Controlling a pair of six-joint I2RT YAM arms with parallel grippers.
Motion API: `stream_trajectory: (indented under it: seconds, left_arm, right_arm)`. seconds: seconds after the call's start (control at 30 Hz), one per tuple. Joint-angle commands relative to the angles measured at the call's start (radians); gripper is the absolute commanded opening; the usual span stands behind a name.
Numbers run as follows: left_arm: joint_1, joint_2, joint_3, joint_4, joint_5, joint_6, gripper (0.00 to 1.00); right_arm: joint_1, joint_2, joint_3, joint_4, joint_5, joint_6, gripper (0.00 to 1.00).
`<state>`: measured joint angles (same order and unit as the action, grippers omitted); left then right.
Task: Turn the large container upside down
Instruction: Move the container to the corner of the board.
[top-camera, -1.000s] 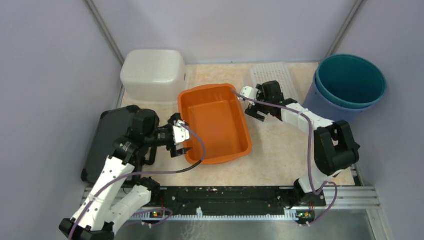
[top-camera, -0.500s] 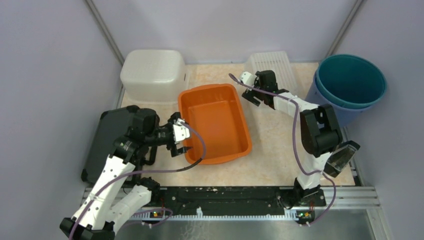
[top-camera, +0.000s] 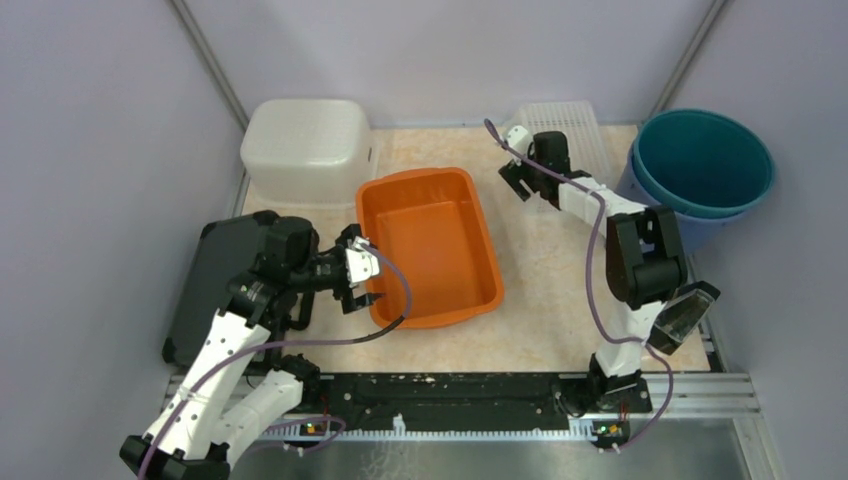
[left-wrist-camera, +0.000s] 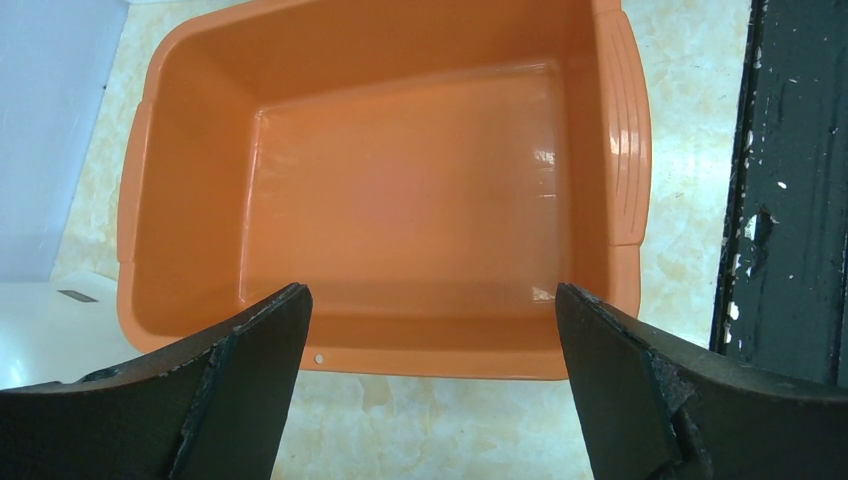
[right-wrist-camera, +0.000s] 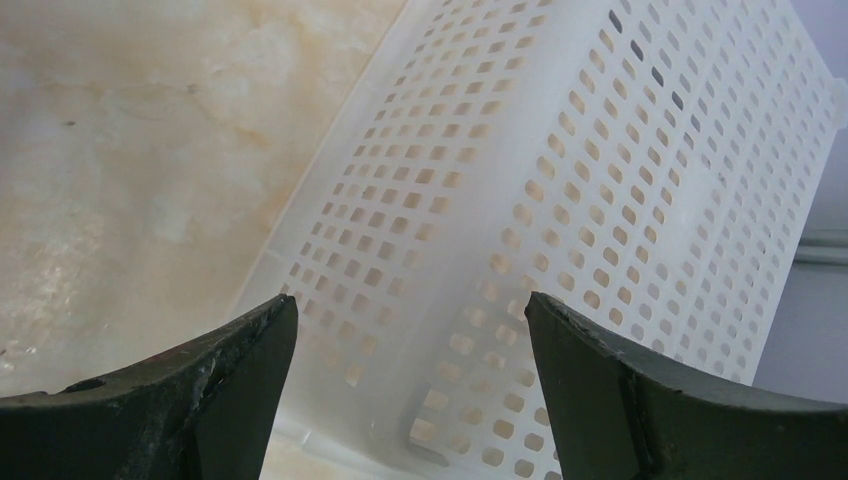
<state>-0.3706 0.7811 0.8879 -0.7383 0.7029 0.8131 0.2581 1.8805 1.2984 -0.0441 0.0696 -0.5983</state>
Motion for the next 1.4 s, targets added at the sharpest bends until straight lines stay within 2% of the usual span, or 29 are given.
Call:
stream_trajectory:
  seconds: [0.0, 0.13, 0.5, 0.97, 1.2, 1.37]
  left_arm:
    - [0.005, -0.002, 0.0, 0.039, 0.029, -0.007, 0.99]
    - [0.005, -0.001, 0.002, 0.038, 0.03, -0.008, 0.99]
    - [0.004, 0.003, 0.006, 0.042, 0.024, -0.012, 0.99]
    - [0.005, 0.001, 0.003, 0.046, 0.025, -0.012, 0.99]
    - [0.004, 0.006, 0.004, 0.045, 0.027, -0.012, 0.99]
    - [0.007, 0.015, 0.011, 0.042, 0.03, -0.012, 0.99]
  right_arm:
    - [-0.046, 0.038, 0.044, -0.074, 0.098, 0.12, 0.85]
    - [-0.069, 0.033, 0.066, -0.088, 0.122, 0.142, 0.85]
    - [-0.127, 0.058, 0.084, -0.087, 0.121, 0.061, 0.86]
    - [-0.179, 0.132, 0.154, -0.072, 0.223, 0.045, 0.86]
    - [-0.178, 0.018, 0.093, -0.059, 0.133, 0.056, 0.89]
    - [-0.178, -0.159, 0.093, -0.136, -0.089, 0.068, 0.97]
